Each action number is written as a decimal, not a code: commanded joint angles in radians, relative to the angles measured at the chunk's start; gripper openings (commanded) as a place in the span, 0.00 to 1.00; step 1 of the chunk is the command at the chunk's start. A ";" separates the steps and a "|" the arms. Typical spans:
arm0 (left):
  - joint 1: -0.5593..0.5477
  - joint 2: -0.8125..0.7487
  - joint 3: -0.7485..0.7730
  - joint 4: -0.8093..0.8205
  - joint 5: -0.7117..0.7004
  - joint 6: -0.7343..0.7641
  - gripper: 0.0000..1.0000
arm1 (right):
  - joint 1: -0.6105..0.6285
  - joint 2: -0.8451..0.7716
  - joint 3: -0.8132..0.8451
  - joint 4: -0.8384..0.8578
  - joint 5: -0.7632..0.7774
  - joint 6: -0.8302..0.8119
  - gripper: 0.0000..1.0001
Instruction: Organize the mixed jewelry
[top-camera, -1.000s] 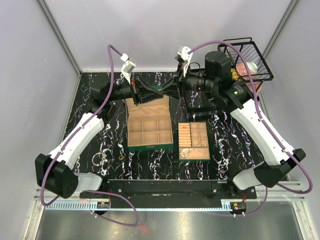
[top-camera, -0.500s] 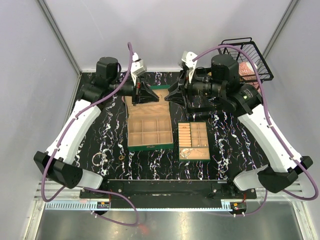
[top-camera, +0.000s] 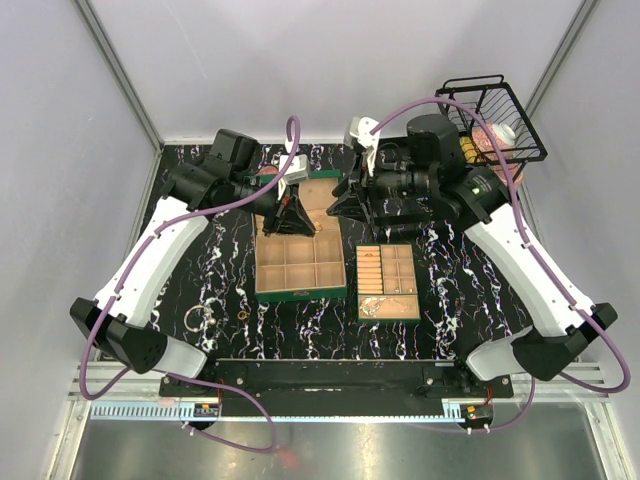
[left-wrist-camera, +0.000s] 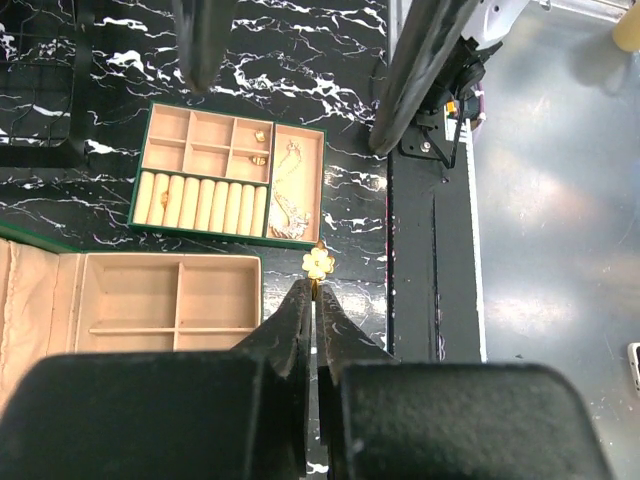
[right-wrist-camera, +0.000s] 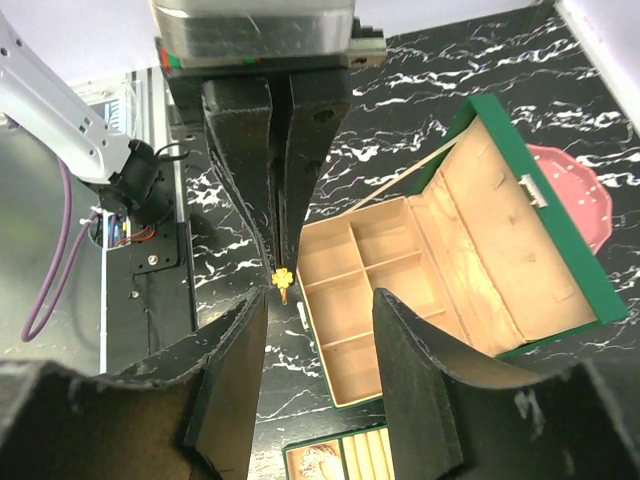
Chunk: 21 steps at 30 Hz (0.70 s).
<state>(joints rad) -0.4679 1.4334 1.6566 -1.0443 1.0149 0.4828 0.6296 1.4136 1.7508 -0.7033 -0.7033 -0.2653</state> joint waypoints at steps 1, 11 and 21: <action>-0.008 -0.008 0.058 -0.022 -0.019 0.048 0.00 | 0.025 0.015 -0.026 -0.002 -0.044 -0.012 0.53; -0.018 0.015 0.077 -0.022 -0.027 0.039 0.00 | 0.058 0.030 -0.062 -0.002 -0.048 -0.023 0.52; -0.031 0.018 0.072 -0.005 -0.029 0.027 0.00 | 0.081 0.045 -0.063 -0.001 -0.025 -0.035 0.49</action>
<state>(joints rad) -0.4911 1.4540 1.6886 -1.0756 0.9878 0.5007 0.6964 1.4509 1.6859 -0.7124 -0.7269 -0.2806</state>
